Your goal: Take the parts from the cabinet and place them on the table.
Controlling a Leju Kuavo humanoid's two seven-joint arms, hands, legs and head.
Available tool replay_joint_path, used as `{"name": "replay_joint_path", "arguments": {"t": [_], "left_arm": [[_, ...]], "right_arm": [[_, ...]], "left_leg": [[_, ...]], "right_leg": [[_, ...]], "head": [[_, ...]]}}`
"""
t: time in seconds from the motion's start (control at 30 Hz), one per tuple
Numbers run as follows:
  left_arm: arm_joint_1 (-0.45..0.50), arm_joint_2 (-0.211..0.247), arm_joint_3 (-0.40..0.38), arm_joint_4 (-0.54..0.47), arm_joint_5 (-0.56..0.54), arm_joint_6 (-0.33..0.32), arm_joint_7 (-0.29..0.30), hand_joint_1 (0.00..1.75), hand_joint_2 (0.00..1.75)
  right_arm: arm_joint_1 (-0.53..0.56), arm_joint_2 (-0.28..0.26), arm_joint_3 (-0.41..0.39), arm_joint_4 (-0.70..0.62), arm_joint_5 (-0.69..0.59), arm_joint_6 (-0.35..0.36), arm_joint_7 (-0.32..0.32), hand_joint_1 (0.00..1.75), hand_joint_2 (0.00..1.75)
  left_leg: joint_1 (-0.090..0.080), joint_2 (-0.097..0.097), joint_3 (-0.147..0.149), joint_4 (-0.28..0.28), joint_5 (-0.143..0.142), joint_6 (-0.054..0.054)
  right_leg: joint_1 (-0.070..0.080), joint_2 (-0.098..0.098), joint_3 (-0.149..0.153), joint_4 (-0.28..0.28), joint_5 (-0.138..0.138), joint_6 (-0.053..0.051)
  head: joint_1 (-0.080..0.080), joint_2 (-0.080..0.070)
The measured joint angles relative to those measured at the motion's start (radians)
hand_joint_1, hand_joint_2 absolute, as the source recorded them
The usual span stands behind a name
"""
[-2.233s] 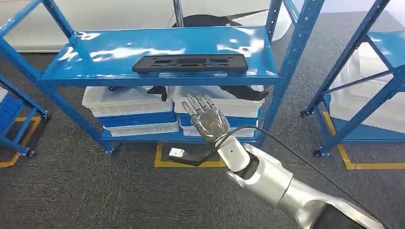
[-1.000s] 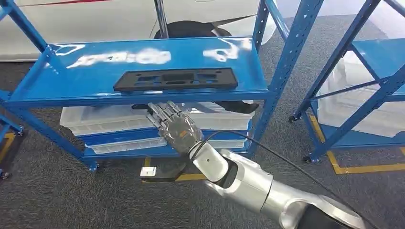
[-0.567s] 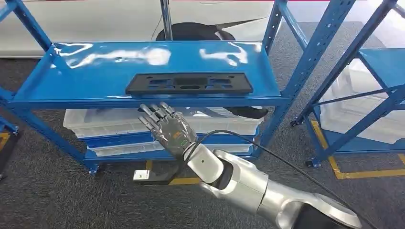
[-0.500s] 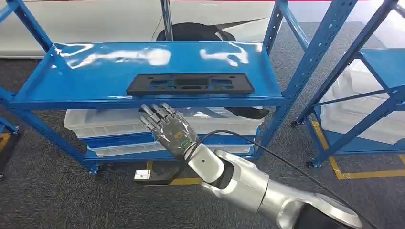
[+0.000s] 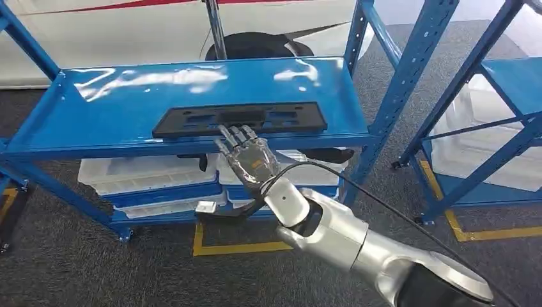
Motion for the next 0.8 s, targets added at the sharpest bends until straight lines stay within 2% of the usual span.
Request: {"name": "replay_joint_path", "arguments": {"t": [0.03, 0.07, 0.1, 0.13, 0.17, 0.2, 0.23, 0.3, 0.33, 0.37, 0.43, 0.47, 0.5, 0.53, 0.57, 0.6, 0.63, 0.67, 0.7, 0.73, 0.77, 0.8], "left_arm": [[0.002, 0.000, 0.000, 0.000, 0.000, 0.000, 0.000, 0.00, 0.00], [0.003, 0.000, 0.000, 0.000, -0.001, 0.000, 0.000, 0.00, 0.00], [0.003, 0.001, 0.000, 0.000, -0.002, 0.000, 0.000, 0.00, 0.00], [0.003, 0.002, 0.000, 0.000, -0.003, 0.000, 0.000, 0.00, 0.00], [0.003, 0.002, 0.000, 0.000, -0.005, 0.000, 0.000, 0.00, 0.00], [0.001, 0.001, 0.000, 0.000, -0.008, -0.002, 0.000, 0.00, 0.00], [-0.001, 0.001, 0.000, 0.000, -0.010, -0.003, 0.000, 0.00, 0.00], [0.000, 0.001, -0.001, 0.000, -0.011, -0.003, 0.000, 0.00, 0.00], [0.000, 0.001, -0.001, 0.000, -0.011, -0.003, -0.001, 0.00, 0.00], [0.000, 0.002, -0.001, 0.000, -0.011, -0.003, -0.003, 0.00, 0.00], [-0.004, 0.002, -0.001, 0.002, -0.011, -0.002, -0.003, 0.00, 0.00], [-0.004, 0.002, -0.001, 0.002, -0.010, -0.002, -0.003, 0.00, 0.00], [-0.003, 0.002, -0.001, 0.002, -0.010, -0.002, -0.003, 0.00, 0.00], [-0.001, 0.002, -0.001, 0.002, -0.009, -0.003, -0.003, 0.00, 0.00], [0.001, 0.002, -0.001, 0.002, -0.009, -0.003, -0.003, 0.00, 0.00], [0.002, 0.002, -0.001, 0.002, -0.008, -0.003, -0.003, 0.00, 0.00], [0.001, 0.002, -0.001, 0.002, -0.006, -0.003, -0.003, 0.00, 0.00], [0.001, 0.002, -0.001, 0.002, -0.003, -0.003, -0.003, 0.00, 0.00], [-0.001, 0.002, 0.000, 0.003, -0.001, -0.002, -0.003, 0.00, 0.00], [-0.002, 0.003, 0.000, 0.003, 0.002, -0.002, -0.003, 0.00, 0.00], [-0.001, 0.002, -0.001, 0.003, 0.002, -0.002, -0.003, 0.00, 0.00], [0.000, 0.002, -0.001, 0.003, 0.002, -0.002, -0.003, 0.00, 0.00]], "right_arm": [[0.000, -0.007, -0.004, 0.009, -0.003, 0.000, 0.002, 0.00, 1.75], [0.000, -0.011, -0.007, 0.016, -0.010, 0.000, 0.004, 0.00, 1.75], [0.000, -0.016, -0.012, 0.021, -0.014, 0.000, 0.006, 0.00, 1.75], [0.000, -0.019, -0.018, 0.024, -0.019, 0.000, 0.006, 0.00, 1.75], [0.000, -0.022, -0.021, 0.028, -0.020, 0.000, 0.007, 0.00, 1.75], [-0.003, -0.025, -0.023, 0.032, -0.022, 0.002, 0.008, 0.00, 1.75], [-0.002, -0.027, -0.027, 0.034, -0.024, 0.002, 0.008, 0.00, 1.75], [-0.002, -0.031, -0.030, 0.036, -0.026, 0.002, 0.008, 0.00, 1.75], [-0.002, -0.033, -0.032, 0.036, -0.027, 0.002, 0.008, 0.00, 1.75], [-0.003, -0.034, -0.034, 0.037, -0.028, 0.002, 0.008, 0.00, 1.75], [-0.005, -0.035, -0.035, 0.038, -0.032, 0.003, 0.008, 0.00, 1.75], [-0.002, -0.036, -0.034, 0.040, -0.037, 0.003, 0.006, 0.00, 1.75], [0.002, -0.037, -0.034, 0.041, -0.039, 0.003, 0.006, 0.00, 1.75], [0.004, -0.038, -0.034, 0.042, -0.040, 0.003, 0.005, 0.00, 1.75], [0.004, -0.039, -0.033, 0.042, -0.040, 0.003, 0.004, 0.00, 1.75], [0.003, -0.039, -0.033, 0.042, -0.039, 0.003, 0.002, 0.00, 1.75], [0.003, -0.038, -0.033, 0.042, -0.039, 0.003, -0.002, 0.00, 1.75], [0.003, -0.038, -0.033, 0.042, -0.040, 0.009, -0.006, 0.00, 1.75], [0.001, -0.038, -0.031, 0.042, -0.042, 0.019, -0.013, 0.00, 1.75], [0.000, -0.033, -0.028, 0.041, -0.048, 0.035, -0.020, 0.00, 1.75], [0.004, -0.028, -0.026, 0.037, -0.053, 0.048, -0.023, 0.00, 1.75], [0.004, -0.026, -0.022, 0.035, -0.055, 0.056, -0.025, 0.00, 1.75]], "left_leg": [[0.001, 0.000, -0.010, -0.006, 0.022, -0.002], [0.003, 0.000, 0.004, -0.054, 0.063, -0.003], [0.005, 0.000, 0.037, -0.135, 0.114, -0.004], [0.006, 0.000, 0.081, -0.242, 0.172, -0.002], [0.006, 0.000, 0.106, -0.304, 0.187, 0.002], [-0.002, -0.001, 0.128, -0.327, 0.170, 0.010], [-0.004, -0.001, 0.124, -0.322, 0.167, 0.021], [-0.005, -0.001, 0.128, -0.327, 0.159, 0.034], [0.000, -0.001, 0.140, -0.330, 0.161, 0.042], [0.000, -0.001, 0.148, -0.333, 0.157, 0.048], [-0.003, 0.000, 0.161, -0.332, 0.149, 0.059], [-0.004, 0.000, 0.167, -0.332, 0.143, 0.063], [-0.005, -0.001, 0.173, -0.332, 0.137, 0.063], [-0.005, -0.002, 0.181, -0.332, 0.131, 0.062], [-0.005, -0.002, 0.190, -0.332, 0.124, 0.061], [-0.005, -0.003, 0.201, -0.332, 0.117, 0.059], [-0.005, -0.004, 0.215, -0.332, 0.107, 0.055], [-0.005, -0.004, 0.222, -0.333, 0.098, 0.050], [-0.009, -0.005, 0.226, -0.332, 0.092, 0.043], [-0.009, -0.004, 0.220, -0.334, 0.088, 0.037], [-0.009, -0.003, 0.228, -0.333, 0.085, 0.030], [-0.010, -0.003, 0.234, -0.332, 0.085, 0.027]], "right_leg": [[0.000, 0.001, 0.004, 0.000, -0.003, 0.001], [-0.001, 0.003, 0.010, 0.000, -0.008, 0.003], [-0.002, 0.006, 0.019, 0.000, -0.014, 0.007], [-0.002, 0.006, 0.030, 0.000, -0.021, 0.011], [-0.002, 0.007, 0.036, -0.001, -0.027, 0.016], [0.005, 0.011, 0.034, 0.002, -0.032, 0.024], [0.004, 0.010, 0.035, -0.004, -0.032, 0.028], [0.005, 0.010, 0.041, 0.002, -0.030, 0.036], [0.003, 0.010, 0.039, 0.008, -0.039, 0.043], [0.000, 0.004, 0.032, 0.041, -0.050, 0.045], [0.000, 0.002, -0.044, 0.180, -0.104, 0.050], [0.000, 0.002, -0.098, 0.269, -0.134, 0.052], [0.000, 0.002, -0.137, 0.323, -0.142, 0.052], [0.000, 0.002, -0.157, 0.331, -0.129, 0.050], [0.000, 0.002, -0.152, 0.290, -0.093, 0.049], [0.000, 0.001, -0.130, 0.221, -0.046, 0.046], [-0.001, -0.001, -0.087, 0.111, 0.023, 0.043], [0.000, -0.004, -0.057, 0.028, 0.068, 0.040], [0.006, -0.005, -0.048, 0.011, 0.023, 0.037], [0.008, -0.005, -0.047, 0.017, 0.014, 0.030], [0.009, -0.005, -0.049, 0.015, 0.034, 0.022], [0.010, -0.006, -0.044, 0.014, 0.027, 0.013]], "head": [[0.000, 0.000], [0.000, 0.000], [0.000, 0.000], [0.000, 0.000], [0.000, 0.000], [-0.001, 0.000], [0.000, 0.000], [0.002, 0.000], [0.002, 0.000], [0.004, 0.000], [0.005, 0.000], [0.006, 0.000], [0.006, 0.000], [0.006, 0.000], [0.006, 0.000], [0.006, 0.000], [0.006, 0.000], [0.006, 0.000], [0.004, 0.000], [0.006, 0.000], [0.005, 0.000], [0.006, 0.000]]}}
